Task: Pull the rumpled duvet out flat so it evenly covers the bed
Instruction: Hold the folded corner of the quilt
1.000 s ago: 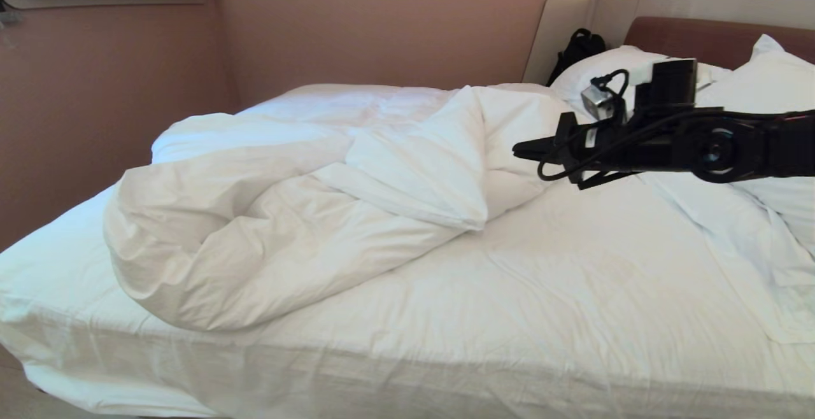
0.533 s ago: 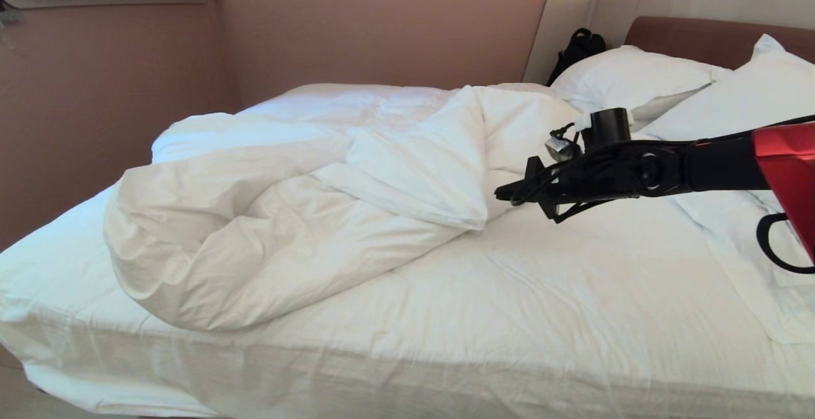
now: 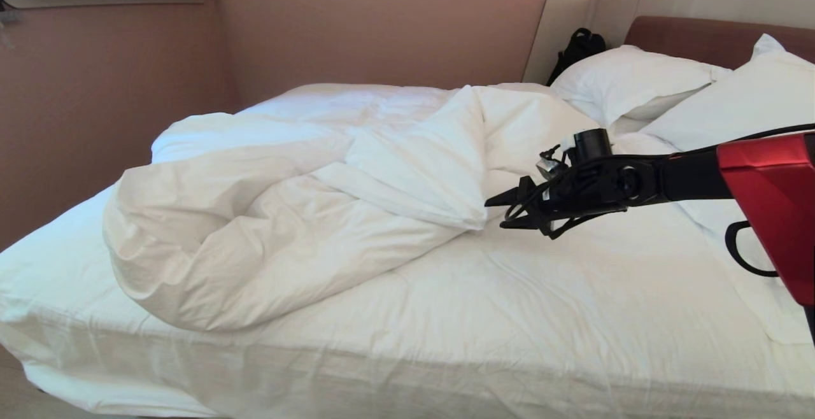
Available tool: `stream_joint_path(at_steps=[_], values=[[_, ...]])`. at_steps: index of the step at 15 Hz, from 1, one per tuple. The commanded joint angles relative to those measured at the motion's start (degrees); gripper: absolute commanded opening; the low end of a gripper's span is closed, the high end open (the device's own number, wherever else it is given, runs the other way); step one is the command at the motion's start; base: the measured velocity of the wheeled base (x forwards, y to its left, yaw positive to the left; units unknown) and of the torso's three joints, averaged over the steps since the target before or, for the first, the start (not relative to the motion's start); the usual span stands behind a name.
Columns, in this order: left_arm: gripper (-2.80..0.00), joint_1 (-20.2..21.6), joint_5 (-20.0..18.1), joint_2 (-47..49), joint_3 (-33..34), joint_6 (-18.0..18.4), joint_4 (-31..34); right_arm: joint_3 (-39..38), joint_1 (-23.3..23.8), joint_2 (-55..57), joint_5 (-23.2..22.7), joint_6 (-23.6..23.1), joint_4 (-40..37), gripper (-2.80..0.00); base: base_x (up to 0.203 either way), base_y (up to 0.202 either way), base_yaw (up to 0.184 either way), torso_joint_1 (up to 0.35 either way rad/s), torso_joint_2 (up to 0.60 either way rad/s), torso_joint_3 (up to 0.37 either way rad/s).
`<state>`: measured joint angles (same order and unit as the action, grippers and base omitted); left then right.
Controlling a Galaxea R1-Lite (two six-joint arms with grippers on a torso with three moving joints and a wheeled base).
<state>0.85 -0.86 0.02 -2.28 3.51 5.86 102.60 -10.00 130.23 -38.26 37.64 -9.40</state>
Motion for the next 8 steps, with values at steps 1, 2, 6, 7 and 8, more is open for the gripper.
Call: stream_joint_path(at_steps=[1, 2, 6, 7, 8], values=[[-2.80, 0.03, -0.02, 0.05, -0.01, 0.00, 0.02, 0.01, -0.32, 0.70, -0.41, 0.15, -0.02, 0.00, 0.000, 0.000, 0.000, 0.000, 0.00, 0.000], [-2.80, 0.03, -0.02, 0.06, -0.01, 0.00, 0.02, 0.18, -0.94, 0.96, -0.59, 0.15, 0.32, 0.00, 0.000, 0.000, 0.000, 0.000, 0.00, 0.000], [-2.80, 0.03, -0.02, 0.06, -0.01, 0.00, 0.02, 3.54, -2.20, 3.42, -0.74, -0.02, 0.03, 0.00, 0.000, 0.000, 0.000, 0.000, 0.00, 0.000], [-2.80, 0.03, -0.02, -0.01, -0.01, 0.00, 0.02, 3.89, -2.29, 4.04, -0.76, -0.03, 0.06, 0.00, 0.000, 0.000, 0.000, 0.000, 0.00, 0.000], [-2.80, 0.03, -0.02, 0.06, -0.01, 0.00, 0.02, 4.54, -2.60, 4.89, -0.85, -0.03, 0.08, 0.00, 0.000, 0.000, 0.000, 0.000, 0.00, 0.000]])
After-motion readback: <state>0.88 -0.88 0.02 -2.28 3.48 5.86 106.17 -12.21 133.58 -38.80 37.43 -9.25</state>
